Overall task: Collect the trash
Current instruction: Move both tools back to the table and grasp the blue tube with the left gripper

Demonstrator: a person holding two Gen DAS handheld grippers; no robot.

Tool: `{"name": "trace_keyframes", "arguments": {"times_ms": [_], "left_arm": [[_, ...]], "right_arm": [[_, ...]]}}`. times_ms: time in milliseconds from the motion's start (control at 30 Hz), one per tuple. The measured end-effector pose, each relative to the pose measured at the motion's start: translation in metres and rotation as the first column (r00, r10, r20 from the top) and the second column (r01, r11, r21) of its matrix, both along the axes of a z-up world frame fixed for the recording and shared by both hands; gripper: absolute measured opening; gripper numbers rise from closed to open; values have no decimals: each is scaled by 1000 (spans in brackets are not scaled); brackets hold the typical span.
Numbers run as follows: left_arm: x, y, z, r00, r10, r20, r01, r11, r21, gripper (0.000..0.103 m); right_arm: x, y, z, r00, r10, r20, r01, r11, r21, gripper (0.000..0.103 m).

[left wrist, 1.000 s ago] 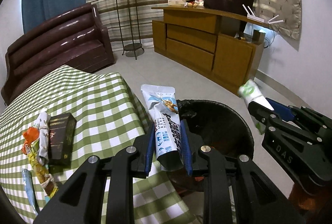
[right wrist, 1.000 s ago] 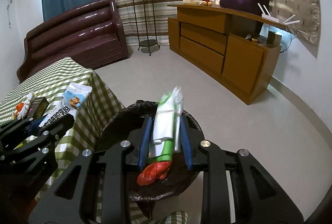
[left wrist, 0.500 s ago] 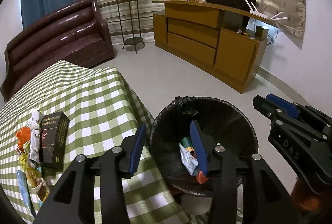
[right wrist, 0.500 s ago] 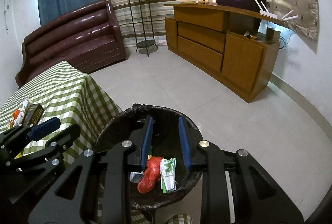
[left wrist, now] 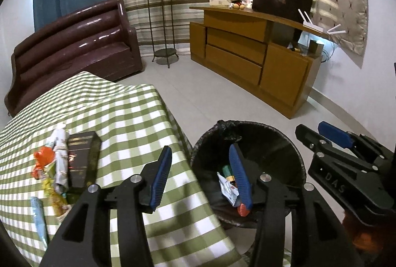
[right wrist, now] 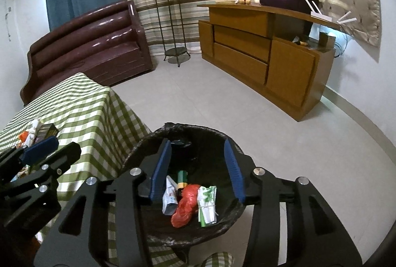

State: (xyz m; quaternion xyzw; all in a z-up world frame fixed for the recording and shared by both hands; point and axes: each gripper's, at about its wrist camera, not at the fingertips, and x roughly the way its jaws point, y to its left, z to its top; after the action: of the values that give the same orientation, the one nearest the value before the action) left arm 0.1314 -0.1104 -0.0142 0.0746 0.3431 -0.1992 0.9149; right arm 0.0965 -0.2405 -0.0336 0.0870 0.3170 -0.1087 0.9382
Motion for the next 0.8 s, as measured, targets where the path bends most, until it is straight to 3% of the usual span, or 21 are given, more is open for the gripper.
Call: {"name": "trace_keyframes", "arguments": {"times_ms": [400, 800], "left_arm": [[-18, 67, 13, 992, 126, 27, -126, 992, 9, 51], [-33, 155, 8, 951, 311, 6, -311, 950, 27, 51]], "right_arm": [[-6, 51, 10, 995, 104, -4, -104, 994, -26, 47], [-7, 117, 16, 973, 232, -12, -232, 972, -31, 47]]}}
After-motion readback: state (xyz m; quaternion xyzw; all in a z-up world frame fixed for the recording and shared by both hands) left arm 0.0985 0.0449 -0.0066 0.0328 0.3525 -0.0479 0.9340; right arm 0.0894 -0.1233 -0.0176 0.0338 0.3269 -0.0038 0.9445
